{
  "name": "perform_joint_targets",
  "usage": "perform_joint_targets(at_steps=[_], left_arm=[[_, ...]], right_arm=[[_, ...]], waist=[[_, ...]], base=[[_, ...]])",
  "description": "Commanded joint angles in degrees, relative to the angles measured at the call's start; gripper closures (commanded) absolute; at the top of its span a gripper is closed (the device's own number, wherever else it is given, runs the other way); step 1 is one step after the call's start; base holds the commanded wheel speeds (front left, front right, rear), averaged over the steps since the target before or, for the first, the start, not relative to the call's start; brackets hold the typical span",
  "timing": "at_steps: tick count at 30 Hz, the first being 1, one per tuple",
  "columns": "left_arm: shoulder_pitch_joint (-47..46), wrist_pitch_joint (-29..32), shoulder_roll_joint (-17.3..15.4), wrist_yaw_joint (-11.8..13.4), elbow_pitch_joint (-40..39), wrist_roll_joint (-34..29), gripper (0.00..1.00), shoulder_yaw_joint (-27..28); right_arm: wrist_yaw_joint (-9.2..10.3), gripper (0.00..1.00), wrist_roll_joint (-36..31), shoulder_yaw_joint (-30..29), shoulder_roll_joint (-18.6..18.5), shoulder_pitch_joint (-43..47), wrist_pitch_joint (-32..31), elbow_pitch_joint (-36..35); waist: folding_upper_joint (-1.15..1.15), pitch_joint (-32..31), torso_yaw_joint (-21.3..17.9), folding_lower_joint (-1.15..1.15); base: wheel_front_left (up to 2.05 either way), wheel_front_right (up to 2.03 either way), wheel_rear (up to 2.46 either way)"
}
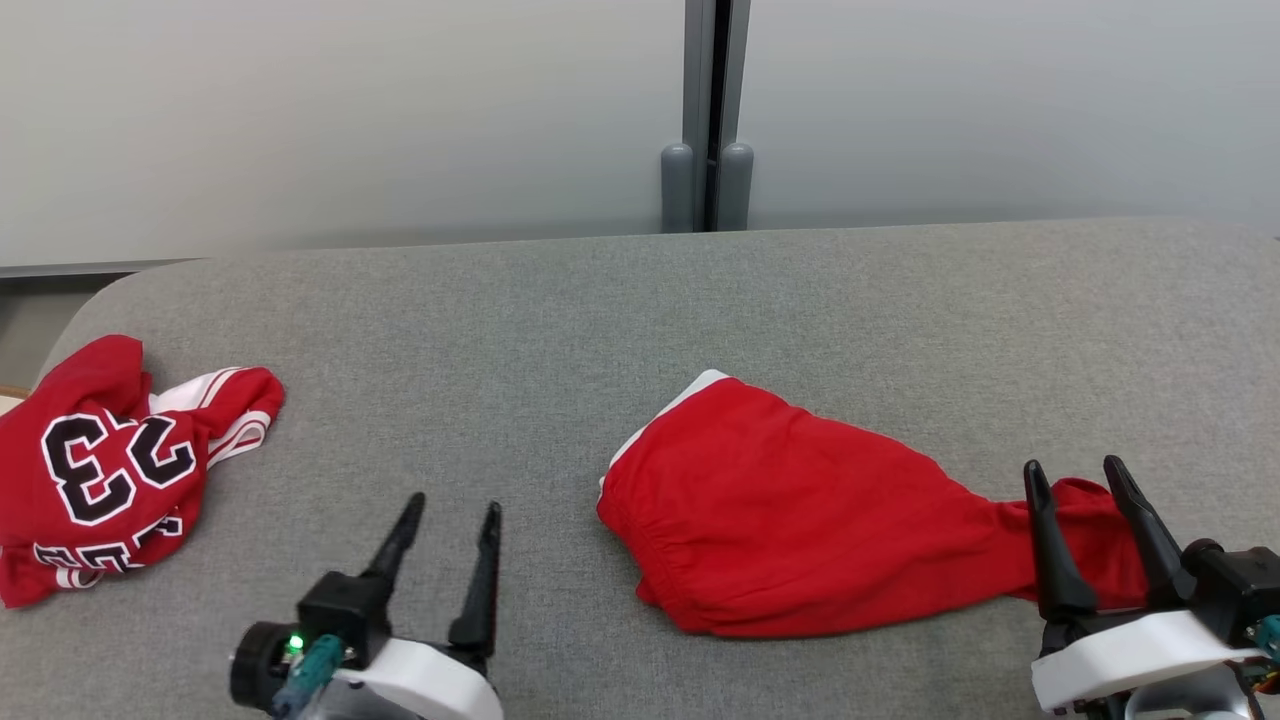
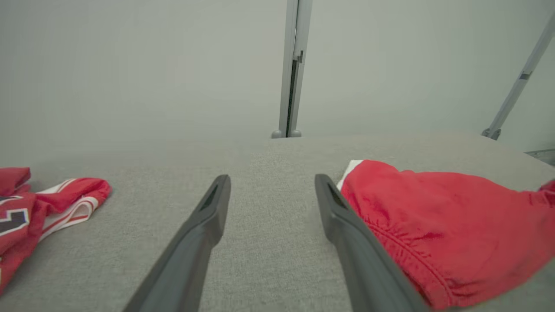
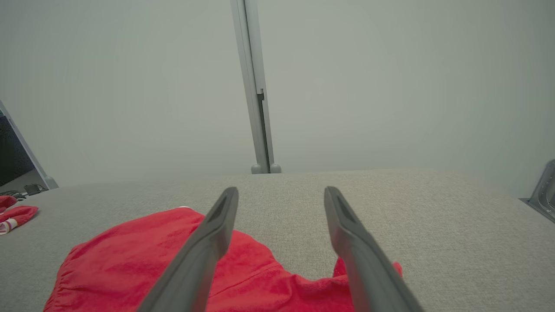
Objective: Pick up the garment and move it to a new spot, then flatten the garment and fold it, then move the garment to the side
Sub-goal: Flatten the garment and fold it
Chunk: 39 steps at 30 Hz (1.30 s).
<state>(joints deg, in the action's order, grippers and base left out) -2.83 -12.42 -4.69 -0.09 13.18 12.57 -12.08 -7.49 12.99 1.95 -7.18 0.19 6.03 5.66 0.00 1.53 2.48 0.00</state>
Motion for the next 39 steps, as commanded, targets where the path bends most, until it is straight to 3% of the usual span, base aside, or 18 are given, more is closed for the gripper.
perform_joint_targets(at_steps=[1,2,8,17,18,19,20,28,39], left_arm=[[-0.64,0.57,0.12,-0.58,0.39,0.40,0.00,-0.53],[-0.76,3.11,0.61,-2.13,1.88,1.51,0.00,-2.84],[-1.82,8.84,1.54,-5.04,6.97,6.97,0.00,-9.84],[-6.99,9.94,1.62,-6.31,12.12,16.89,0.00,-19.41],[-7.64,9.46,1.61,-6.33,12.55,17.53,0.17,-19.88],[-8.39,8.82,1.63,-6.25,12.89,17.60,0.63,-20.25],[-8.92,8.03,1.66,-6.14,13.16,18.13,1.00,-20.40],[-10.45,3.92,0.62,-4.16,8.44,17.07,1.00,-19.60],[-8.28,7.41,-3.31,0.18,-8.93,17.41,1.00,-16.87]], right_arm=[[0.00,0.00,0.15,-0.08,-0.31,-0.20,-0.12,0.04],[0.00,0.00,0.23,0.23,-0.32,-0.50,-0.18,0.05],[0.00,0.00,0.56,1.95,-0.20,-1.87,-0.26,-0.01],[0.00,0.00,1.41,2.92,-0.36,-3.52,0.10,0.20],[0.00,0.00,1.47,2.92,-0.36,-3.72,0.21,0.19],[0.00,0.00,1.45,2.78,-0.36,-3.84,0.34,0.19],[0.00,0.00,1.50,2.68,-0.29,-3.86,0.43,0.28],[0.00,0.00,1.61,0.95,-0.10,-3.41,0.93,0.48],[0.00,0.00,1.49,-0.92,0.35,-4.83,0.85,-0.45]], waist=[[0.00,0.16,0.00,0.00],[0.00,0.63,-0.17,0.00],[0.00,2.77,-2.00,0.00],[0.00,5.91,-5.20,0.00],[0.00,6.20,-5.42,0.00],[0.00,6.47,-5.61,0.00],[0.00,6.65,-5.72,0.00],[0.00,7.36,-4.68,0.00],[0.00,8.94,-2.59,0.00]], base=[[0.00,0.00,0.00],[0.00,0.00,0.00],[0.00,0.00,0.00],[0.00,0.00,0.00],[0.00,0.00,0.00],[0.00,0.00,0.00],[0.00,0.00,0.00],[0.00,0.00,0.00],[0.00,0.00,0.00]])
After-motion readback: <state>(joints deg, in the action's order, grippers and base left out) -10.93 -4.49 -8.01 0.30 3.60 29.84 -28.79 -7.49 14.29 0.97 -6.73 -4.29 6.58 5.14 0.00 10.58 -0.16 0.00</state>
